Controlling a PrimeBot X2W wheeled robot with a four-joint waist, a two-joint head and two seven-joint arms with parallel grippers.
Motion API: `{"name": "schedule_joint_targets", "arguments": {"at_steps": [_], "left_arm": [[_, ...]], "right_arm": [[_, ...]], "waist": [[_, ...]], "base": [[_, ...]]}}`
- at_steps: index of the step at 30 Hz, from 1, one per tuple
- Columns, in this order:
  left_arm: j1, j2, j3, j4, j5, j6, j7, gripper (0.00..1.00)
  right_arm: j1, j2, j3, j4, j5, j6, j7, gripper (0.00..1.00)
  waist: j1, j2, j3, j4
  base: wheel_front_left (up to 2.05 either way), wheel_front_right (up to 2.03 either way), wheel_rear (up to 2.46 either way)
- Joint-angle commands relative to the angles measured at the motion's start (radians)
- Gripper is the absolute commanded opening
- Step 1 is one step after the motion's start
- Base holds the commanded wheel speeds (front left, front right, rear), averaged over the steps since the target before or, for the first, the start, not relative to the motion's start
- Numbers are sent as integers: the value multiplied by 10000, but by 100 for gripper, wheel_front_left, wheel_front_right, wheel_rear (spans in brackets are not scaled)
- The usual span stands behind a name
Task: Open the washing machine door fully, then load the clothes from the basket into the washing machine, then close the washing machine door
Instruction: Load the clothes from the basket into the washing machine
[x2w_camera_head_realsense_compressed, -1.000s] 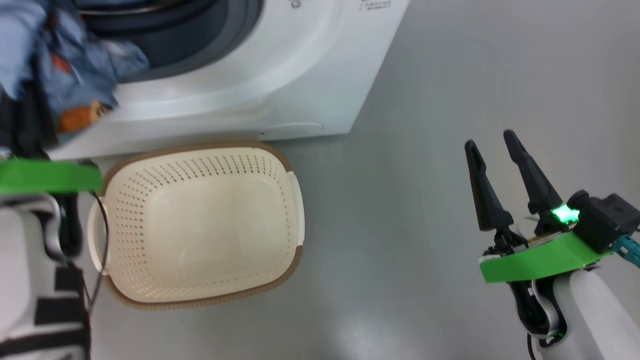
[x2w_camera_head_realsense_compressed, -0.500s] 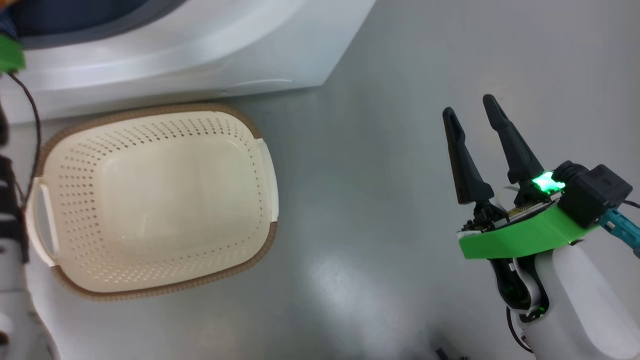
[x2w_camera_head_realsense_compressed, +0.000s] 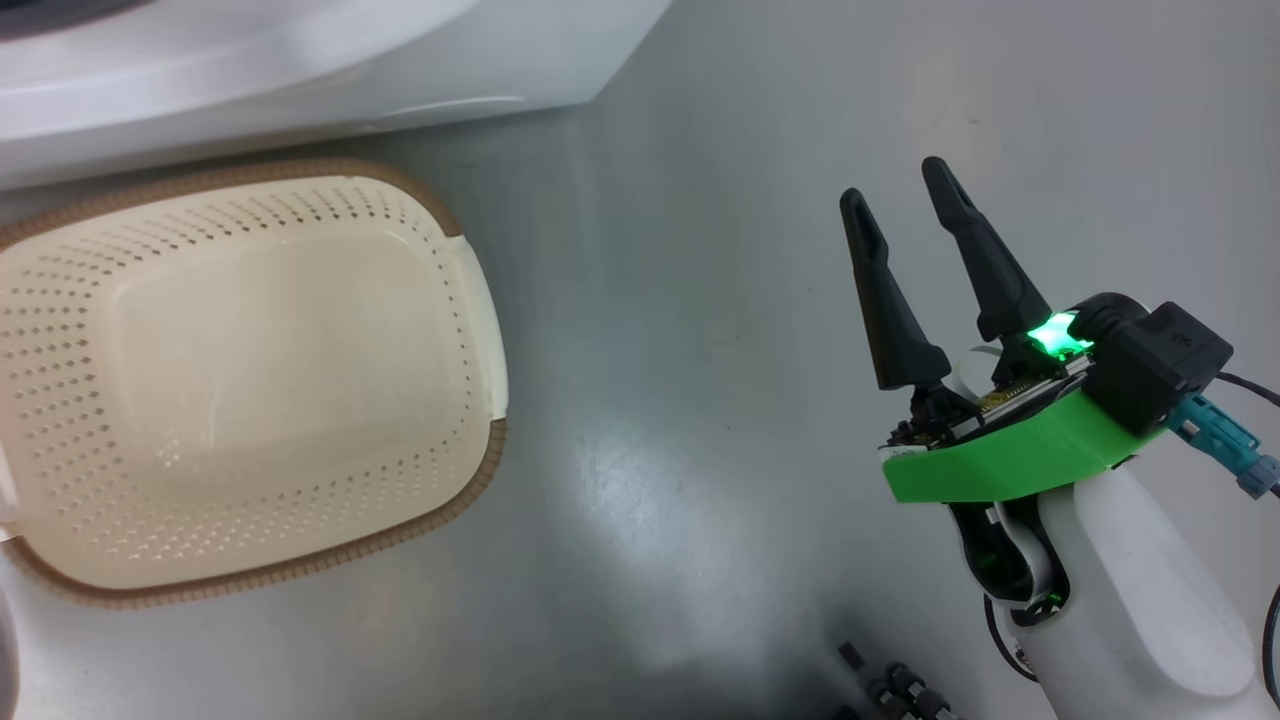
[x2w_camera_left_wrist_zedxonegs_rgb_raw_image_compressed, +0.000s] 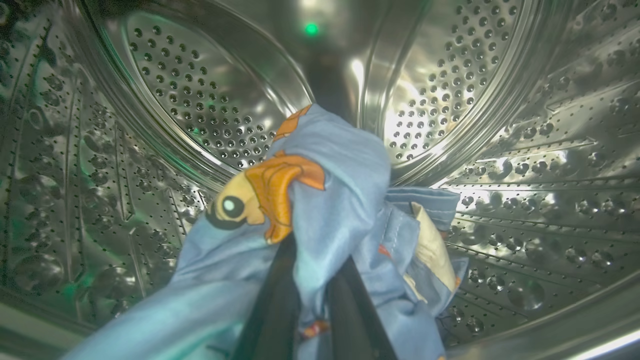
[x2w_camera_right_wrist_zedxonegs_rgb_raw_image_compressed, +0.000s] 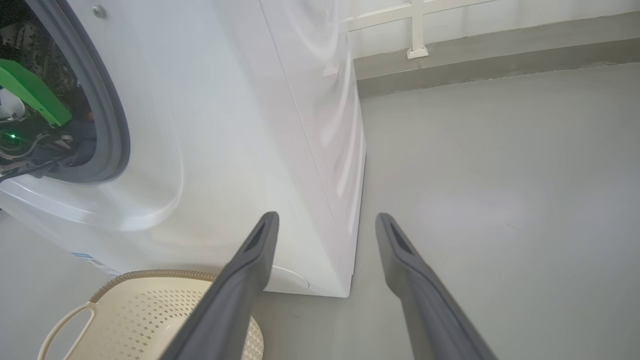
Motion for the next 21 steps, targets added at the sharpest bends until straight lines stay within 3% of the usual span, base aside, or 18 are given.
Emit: {"name": "schedule_joint_targets", "arguments": {"at_steps": [1,7,16,21], "left_arm": [[-284,510,-77,17,209,28,-53,0],[-847,686,-257,147,405,124,-53,0],[-732,931,-125,-1597,443,123,-53,0],[-428,944,-91,-1442,449,112,-53,0]], "right_arm": [[59,80,247,-192,37,73,-80,100],[-69,163,444,-158,63,73,-80,100],[-124,249,554,-155,136,73,-80,100],[-105,289,551,-124,151,73,-80,100]], "waist": [[-1,0,212,-140],[-1,0,371,-316],[-1,0,512,-601],[-1,0,472,-667]], "base": [[0,0,0],[0,0,0],[0,0,0],[0,0,0]]}}
